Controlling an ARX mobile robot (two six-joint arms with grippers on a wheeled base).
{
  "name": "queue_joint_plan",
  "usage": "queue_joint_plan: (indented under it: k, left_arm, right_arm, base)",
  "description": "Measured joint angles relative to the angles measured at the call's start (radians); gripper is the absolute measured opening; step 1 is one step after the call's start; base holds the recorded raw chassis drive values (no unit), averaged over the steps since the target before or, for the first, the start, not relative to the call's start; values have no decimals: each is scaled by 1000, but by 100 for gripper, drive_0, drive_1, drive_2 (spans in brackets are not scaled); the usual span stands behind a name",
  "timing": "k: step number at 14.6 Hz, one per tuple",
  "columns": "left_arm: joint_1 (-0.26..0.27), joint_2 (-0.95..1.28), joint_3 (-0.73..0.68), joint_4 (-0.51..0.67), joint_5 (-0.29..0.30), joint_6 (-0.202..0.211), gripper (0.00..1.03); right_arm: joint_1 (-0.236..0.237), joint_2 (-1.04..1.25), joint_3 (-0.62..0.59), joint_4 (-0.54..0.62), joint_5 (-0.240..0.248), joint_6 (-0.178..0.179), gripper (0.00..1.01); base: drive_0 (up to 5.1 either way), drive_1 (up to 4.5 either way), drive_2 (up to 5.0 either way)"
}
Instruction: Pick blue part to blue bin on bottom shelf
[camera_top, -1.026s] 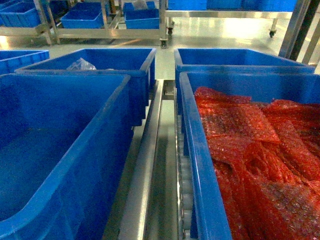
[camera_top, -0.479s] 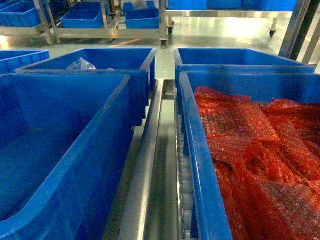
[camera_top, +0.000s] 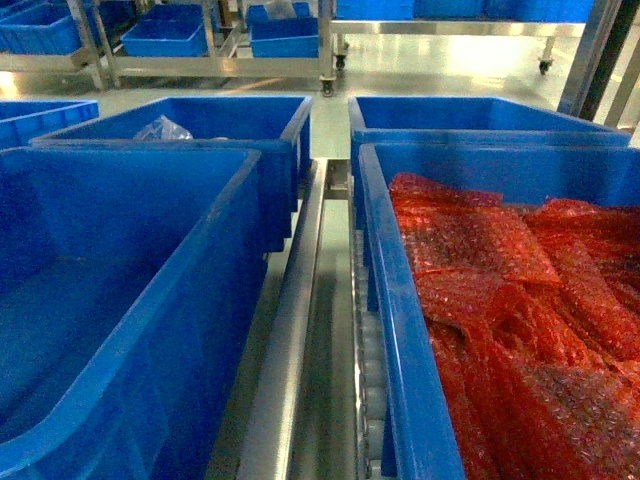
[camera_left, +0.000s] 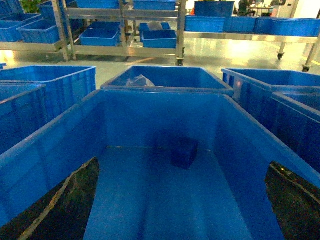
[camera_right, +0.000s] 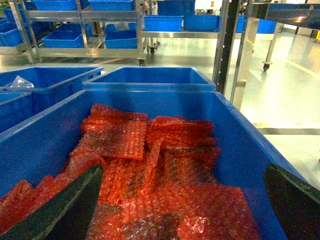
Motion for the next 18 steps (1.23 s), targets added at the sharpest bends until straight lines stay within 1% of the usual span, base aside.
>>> queue_joint_plan:
  k: [18]
  left_arm:
    - [0,0,0,0,0,0,98]
  right_arm:
    - [0,0,0,0,0,0,98]
  base:
    - [0,0,0]
